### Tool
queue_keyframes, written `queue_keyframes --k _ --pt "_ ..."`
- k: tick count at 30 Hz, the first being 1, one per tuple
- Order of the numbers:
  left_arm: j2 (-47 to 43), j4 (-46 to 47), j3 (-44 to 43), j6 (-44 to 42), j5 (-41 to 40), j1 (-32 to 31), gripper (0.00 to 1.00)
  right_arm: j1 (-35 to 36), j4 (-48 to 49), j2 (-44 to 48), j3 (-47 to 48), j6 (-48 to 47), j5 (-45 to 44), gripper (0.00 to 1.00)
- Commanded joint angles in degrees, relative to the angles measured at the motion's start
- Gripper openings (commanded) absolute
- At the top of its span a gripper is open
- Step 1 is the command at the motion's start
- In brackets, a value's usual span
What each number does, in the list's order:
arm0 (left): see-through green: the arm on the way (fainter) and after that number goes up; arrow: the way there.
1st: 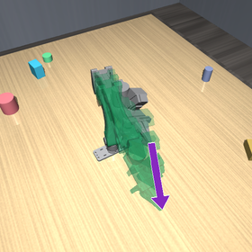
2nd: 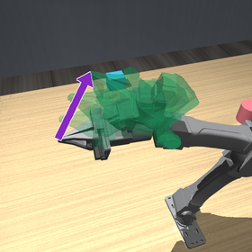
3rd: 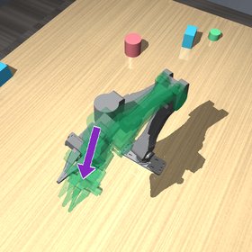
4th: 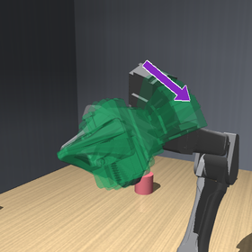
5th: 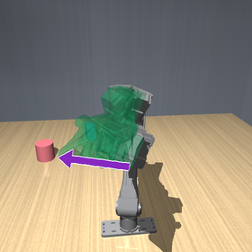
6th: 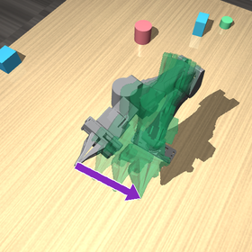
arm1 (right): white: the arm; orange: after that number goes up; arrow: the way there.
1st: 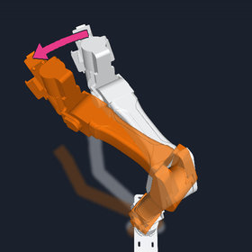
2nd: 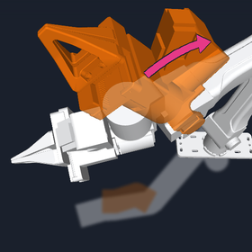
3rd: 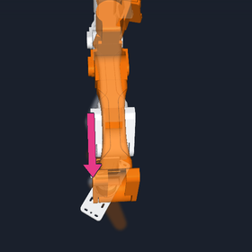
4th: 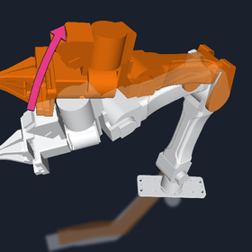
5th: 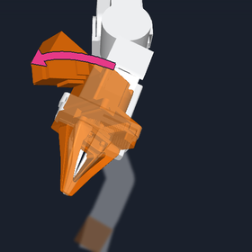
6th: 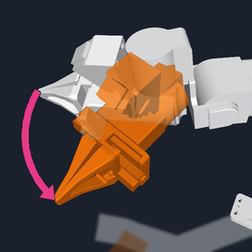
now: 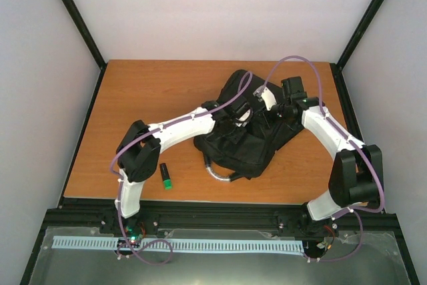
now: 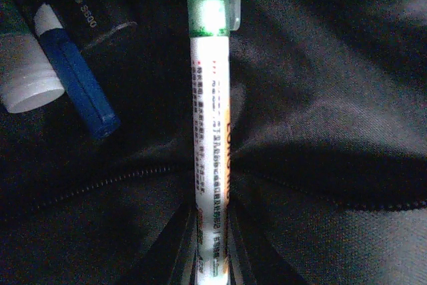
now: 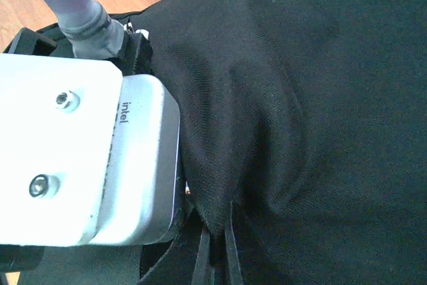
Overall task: Pack the student bag
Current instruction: Place the stationery in the student bag.
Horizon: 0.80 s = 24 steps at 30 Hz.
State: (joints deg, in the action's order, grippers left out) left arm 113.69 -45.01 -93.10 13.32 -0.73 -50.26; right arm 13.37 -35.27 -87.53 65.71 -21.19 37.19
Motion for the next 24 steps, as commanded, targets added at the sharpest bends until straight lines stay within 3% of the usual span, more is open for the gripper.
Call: queue_keyframes --k 1,8,13,19,24 --pt "3.39 3.21 -5.25 3.58 -0.37 0.34 0.03 0.67 2.0 0.95 0.8 -0.45 6.19 0.03" --pt "-0.56 4.86 -1.43 4.78 2.17 0.34 0.23 0.68 2.04 0.45 0.9 -0.55 6.13 0.03" --pt "-7.75 6.01 4.74 4.92 4.47 0.28 0.32 0.61 1.93 0.3 0.91 -0.69 6.23 0.03" --pt "-14.73 8.21 13.4 5.24 4.37 0.25 0.36 0.61 1.91 0.21 0.91 -0.62 6.3 0.03" --pt "-13.84 8.01 15.47 4.93 4.65 0.25 0.32 0.64 1.84 -0.1 1.0 -0.61 6.44 0.03"
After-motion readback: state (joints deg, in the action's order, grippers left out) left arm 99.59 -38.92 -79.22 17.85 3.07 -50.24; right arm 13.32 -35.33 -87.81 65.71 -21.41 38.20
